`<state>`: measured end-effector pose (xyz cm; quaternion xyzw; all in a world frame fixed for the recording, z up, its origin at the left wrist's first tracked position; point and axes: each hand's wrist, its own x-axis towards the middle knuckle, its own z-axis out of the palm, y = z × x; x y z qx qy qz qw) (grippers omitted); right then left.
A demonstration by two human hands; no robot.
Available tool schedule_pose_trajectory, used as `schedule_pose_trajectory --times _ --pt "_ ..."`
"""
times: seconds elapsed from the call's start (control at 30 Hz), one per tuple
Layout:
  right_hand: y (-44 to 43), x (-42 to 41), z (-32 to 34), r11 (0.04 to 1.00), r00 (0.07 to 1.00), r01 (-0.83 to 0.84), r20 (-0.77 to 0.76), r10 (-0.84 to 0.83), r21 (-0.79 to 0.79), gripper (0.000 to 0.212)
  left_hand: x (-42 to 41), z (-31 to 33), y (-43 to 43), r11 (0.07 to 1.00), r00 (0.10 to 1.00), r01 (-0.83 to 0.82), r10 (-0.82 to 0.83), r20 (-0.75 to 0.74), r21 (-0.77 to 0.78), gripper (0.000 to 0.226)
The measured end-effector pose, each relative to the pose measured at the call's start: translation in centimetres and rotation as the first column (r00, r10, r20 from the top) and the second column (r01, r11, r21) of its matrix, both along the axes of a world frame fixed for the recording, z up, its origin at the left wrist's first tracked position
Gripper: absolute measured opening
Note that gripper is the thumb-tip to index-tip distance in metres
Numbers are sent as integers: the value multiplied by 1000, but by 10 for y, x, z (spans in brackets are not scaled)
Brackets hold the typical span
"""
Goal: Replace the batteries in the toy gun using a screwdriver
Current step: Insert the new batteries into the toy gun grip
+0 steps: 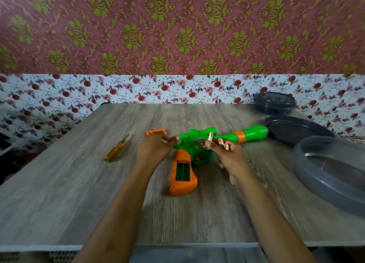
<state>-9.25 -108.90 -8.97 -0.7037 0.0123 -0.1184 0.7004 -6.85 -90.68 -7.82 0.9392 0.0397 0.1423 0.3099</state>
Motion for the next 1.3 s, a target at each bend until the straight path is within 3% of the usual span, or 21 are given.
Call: schedule_pose_trajectory --times 0.17,0.33,0.53,0.67,0.77,0.93,1.1,1.2,1.3 --pt "0 4 -7 999 999 38 26 -38 -14 16 0 -4 -13 970 968 126 -167 -189 -210 51" --pt "1 3 -9 1000 998 4 66 -4 5 14 -5 1 -12 857 912 148 -311 -267 -494 31" --pt "1 2 -8 991 995 -74 81 66 113 7 -3 -2 -18 621 921 112 -358 -154 -776 9" --pt "0 2 -7 984 990 -86 123 67 154 9 -9 -2 -29 441 890 69 -433 -145 -895 7" --pt "0 1 -7 982 989 -73 143 48 176 11 -10 -2 -36 351 913 66 -399 -85 -934 23" --pt "-1 -1 -1 980 986 -59 164 27 189 19 -4 0 -33 259 973 174 -191 126 -950 13" --pt "2 -8 1 992 979 -64 197 42 107 20 -1 5 -23 39 953 289 -108 284 -956 19" --pt "5 -6 2 997 979 -61 200 49 55 22 -1 4 -21 22 935 345 -98 341 -938 19" --pt "8 -2 12 995 974 -92 211 82 38 20 2 2 -21 34 950 301 -96 297 -953 20"
